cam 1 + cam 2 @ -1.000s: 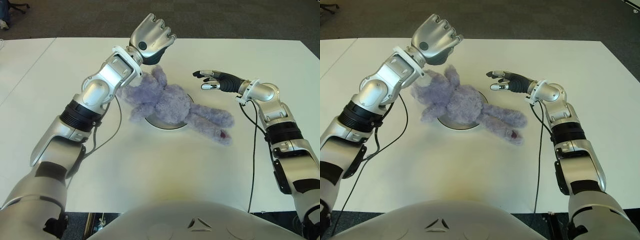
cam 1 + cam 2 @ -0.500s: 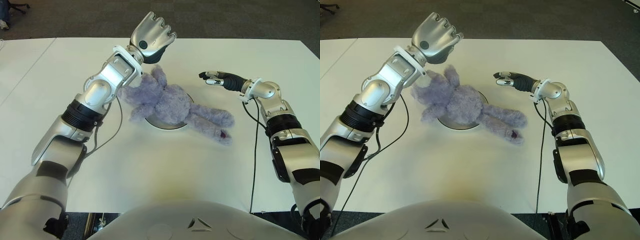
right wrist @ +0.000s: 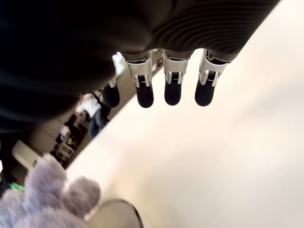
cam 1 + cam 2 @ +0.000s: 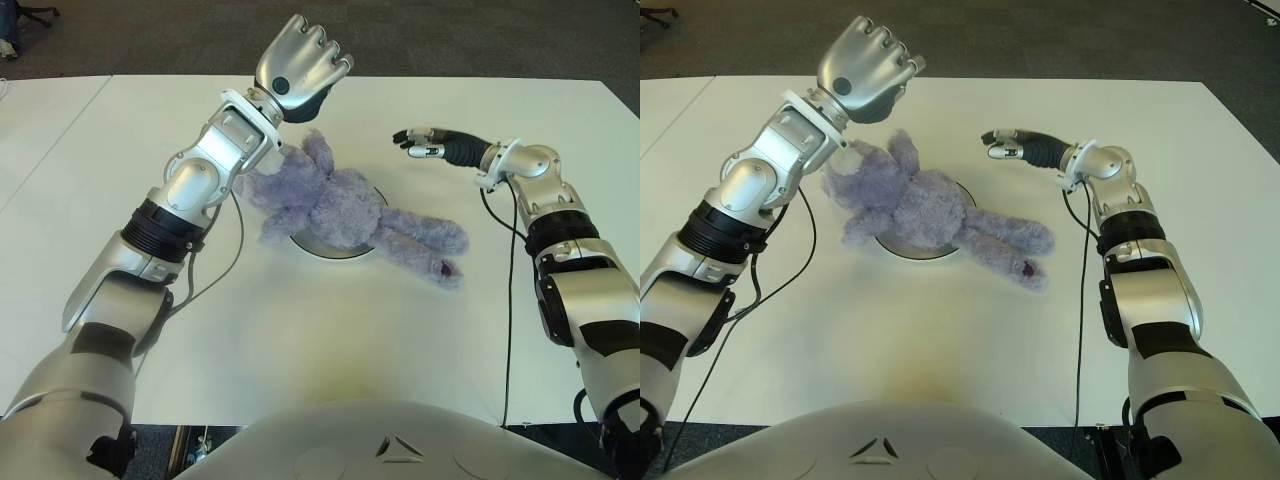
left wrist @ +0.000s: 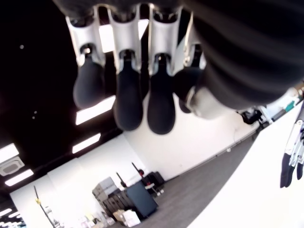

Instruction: Put the doll into the plate.

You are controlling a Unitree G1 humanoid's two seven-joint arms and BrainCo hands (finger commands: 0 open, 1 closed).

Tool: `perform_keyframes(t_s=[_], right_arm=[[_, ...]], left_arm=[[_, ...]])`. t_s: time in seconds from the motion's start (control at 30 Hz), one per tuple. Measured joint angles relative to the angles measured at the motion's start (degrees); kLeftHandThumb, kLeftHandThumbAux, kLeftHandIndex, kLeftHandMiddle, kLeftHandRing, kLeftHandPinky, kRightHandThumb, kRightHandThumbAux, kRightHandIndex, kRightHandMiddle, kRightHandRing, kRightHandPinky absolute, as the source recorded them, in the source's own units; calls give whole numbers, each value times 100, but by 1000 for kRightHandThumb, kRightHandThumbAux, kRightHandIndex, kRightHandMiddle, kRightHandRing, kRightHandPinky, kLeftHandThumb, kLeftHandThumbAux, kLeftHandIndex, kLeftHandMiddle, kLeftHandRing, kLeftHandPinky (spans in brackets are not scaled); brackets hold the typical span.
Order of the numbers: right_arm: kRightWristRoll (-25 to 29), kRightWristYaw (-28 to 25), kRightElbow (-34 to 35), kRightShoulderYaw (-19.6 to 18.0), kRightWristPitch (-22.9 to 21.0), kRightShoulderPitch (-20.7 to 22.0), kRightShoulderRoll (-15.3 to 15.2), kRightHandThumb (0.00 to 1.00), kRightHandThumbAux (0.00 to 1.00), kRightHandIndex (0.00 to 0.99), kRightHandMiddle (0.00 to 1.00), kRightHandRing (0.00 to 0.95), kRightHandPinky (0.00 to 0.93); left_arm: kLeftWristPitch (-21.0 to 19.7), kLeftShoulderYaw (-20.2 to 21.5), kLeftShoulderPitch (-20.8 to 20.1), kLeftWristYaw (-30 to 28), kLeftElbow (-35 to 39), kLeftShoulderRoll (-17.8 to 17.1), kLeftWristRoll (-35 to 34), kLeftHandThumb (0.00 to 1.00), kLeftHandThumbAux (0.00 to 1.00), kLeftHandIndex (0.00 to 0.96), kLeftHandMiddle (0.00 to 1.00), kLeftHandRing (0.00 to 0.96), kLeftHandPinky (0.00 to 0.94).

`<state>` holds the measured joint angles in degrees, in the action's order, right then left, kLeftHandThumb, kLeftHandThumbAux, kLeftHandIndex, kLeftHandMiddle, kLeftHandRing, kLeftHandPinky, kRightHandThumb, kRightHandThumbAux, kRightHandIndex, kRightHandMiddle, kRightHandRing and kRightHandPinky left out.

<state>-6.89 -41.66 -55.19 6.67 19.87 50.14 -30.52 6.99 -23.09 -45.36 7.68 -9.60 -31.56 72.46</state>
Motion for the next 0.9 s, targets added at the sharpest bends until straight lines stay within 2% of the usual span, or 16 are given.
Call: perform_keyframes(t_s=[0.07,0.1,0.17,0.27,0.3,0.33,0.37,0.47,0.5,0.67,0.73,0.87,0.9], right_arm=[[92,161,-149,-162,1,138,8,36,417,0,0,0,0],[148,222,-233,-240,0,205,8,9,461,0,0,0,0],[269,327,-479,-415,-3,329,7,1,487,0,0,0,0],[419,497,-865,-679,-12,491,10,0,494,0,0,0,0],[454,539,-955,-742,-12,525,10,0,521,0,0,0,0],[484,570,-1028,-800,-12,546,13,0,529,0,0,0,0],[522,614,-1088,-862,-12,558,20,0,565,0,0,0,0],[757,863,-1245,-1172,-12,570,116,0,577,0,0,0,0],[811,931,-1272,-1237,-12,571,144,0,608,0,0,0,0],[1038,1380,-1386,-1603,21,571,286,0,684,5,0,0,0],[1113,1570,-1418,-1736,66,571,330,0,725,11,0,0,0],[1219,1848,-1465,-1972,180,574,386,0,746,14,0,0,0],[1238,1886,-1475,-2020,203,577,395,0,761,16,0,0,0]], left_arm=[[78,125,-138,224,-377,-111,-188,363,567,267,620,625,577],[128,204,-219,312,-570,-180,-294,284,561,222,503,504,473],[261,369,-392,442,-981,-297,-600,245,567,192,456,458,425],[460,637,-684,681,-1650,-420,-1102,237,569,185,447,450,415],[499,681,-763,757,-1810,-454,-1217,191,573,150,371,367,331],[527,719,-828,829,-1962,-479,-1318,173,574,138,337,328,295],[577,752,-892,913,-2109,-485,-1431,106,579,105,275,263,231],[749,845,-1106,1264,-2761,-395,-1764,81,581,94,255,242,210],[786,847,-1160,1361,-2925,-359,-1832,27,574,75,206,194,153],[1035,971,-1416,1830,-4003,-60,-2441,0,536,43,114,96,79],[1172,1115,-1483,1888,-4343,46,-2767,0,536,30,85,63,61],[1460,1381,-1650,1882,-5015,167,-3407,0,542,24,73,50,59],[1519,1421,-1680,1877,-5153,169,-3517,0,568,22,64,44,56]])
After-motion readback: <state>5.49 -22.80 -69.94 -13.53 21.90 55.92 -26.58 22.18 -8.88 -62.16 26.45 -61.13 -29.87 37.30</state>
